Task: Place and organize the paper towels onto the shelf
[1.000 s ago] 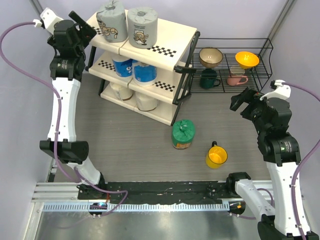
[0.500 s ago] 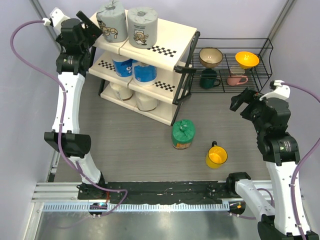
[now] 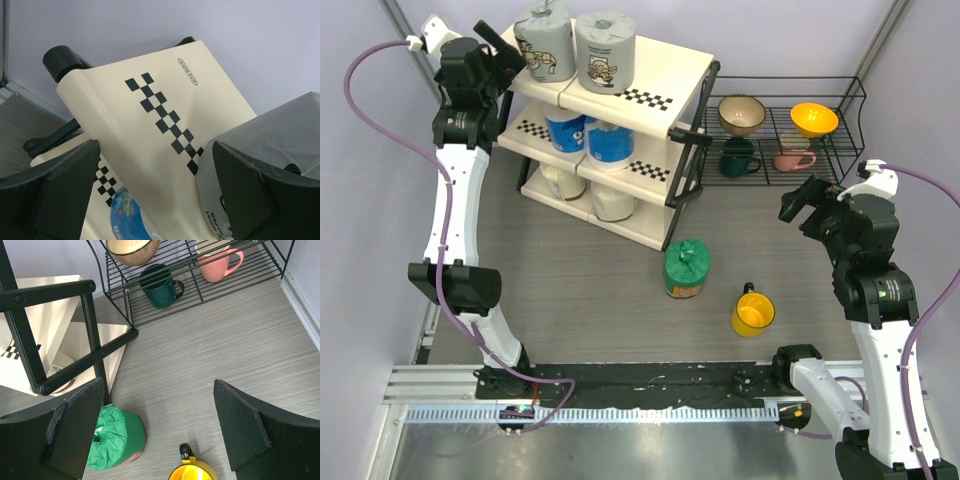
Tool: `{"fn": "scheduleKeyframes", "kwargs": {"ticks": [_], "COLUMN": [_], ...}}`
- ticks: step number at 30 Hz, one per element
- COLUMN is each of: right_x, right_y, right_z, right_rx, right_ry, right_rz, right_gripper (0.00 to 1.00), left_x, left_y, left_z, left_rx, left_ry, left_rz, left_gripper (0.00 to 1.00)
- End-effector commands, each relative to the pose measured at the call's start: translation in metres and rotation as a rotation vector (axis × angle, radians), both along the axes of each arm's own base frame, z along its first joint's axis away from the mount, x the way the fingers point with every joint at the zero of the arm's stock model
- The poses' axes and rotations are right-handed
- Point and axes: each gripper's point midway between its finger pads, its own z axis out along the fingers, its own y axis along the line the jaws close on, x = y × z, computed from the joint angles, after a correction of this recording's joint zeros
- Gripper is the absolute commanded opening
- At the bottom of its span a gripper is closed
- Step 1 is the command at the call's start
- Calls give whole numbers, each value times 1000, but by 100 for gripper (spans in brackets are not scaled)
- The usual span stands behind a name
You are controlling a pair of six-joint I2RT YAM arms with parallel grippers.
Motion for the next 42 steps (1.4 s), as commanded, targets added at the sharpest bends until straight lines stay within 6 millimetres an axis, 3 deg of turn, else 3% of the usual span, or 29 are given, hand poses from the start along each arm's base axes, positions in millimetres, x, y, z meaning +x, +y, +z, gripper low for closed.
{"fn": "scheduleKeyframes", "kwargs": {"ticks": [1, 10, 21, 31, 36, 37, 38, 39, 40, 41, 42], "right_x": [1, 1, -2, -6, -8, -8, -8, -8, -8, -8, -8], "right_y": [-2, -2, -3, -6, -5, -5, -5, -4, -4, -4, -4], "right_z": [5, 6, 7, 17, 17, 15, 14, 12, 11, 10, 8], "right_rx": [-10, -9, -7, -9, -2, 1, 1, 1, 1, -1, 0], "right_ry": [-28, -30, -38, -64, -66, -62, -60, -57, -53, -51, -48], "right_rz": [-8, -10, -12, -28, -27, -25, -25, -23, -20, -21, -22], "right_gripper": [96, 96, 96, 96, 96, 96, 95, 96, 95, 95, 95], "left_x": [0, -7, -28, -80, -122, -129, -129, -149, -154, -155, -171], "left_y": [-23, -37, -24, 2, 10, 9, 8, 7, 1, -4, -6], "left_z": [12, 15, 11, 40, 55, 51, 34, 42, 38, 15, 16], "left_rx": [-25, -18, 13, -12, -22, -28, -31, -51, -62, -76, -91], "left_ry": [-54, -66, -54, -133, -172, -164, -129, -164, -166, -126, -147], "left_rz": [-91, -125, -72, -1, 14, 11, 5, -9, -42, -62, -82], "left_gripper": [100, 100, 100, 100, 100, 100, 100, 100, 100, 100, 100]}}
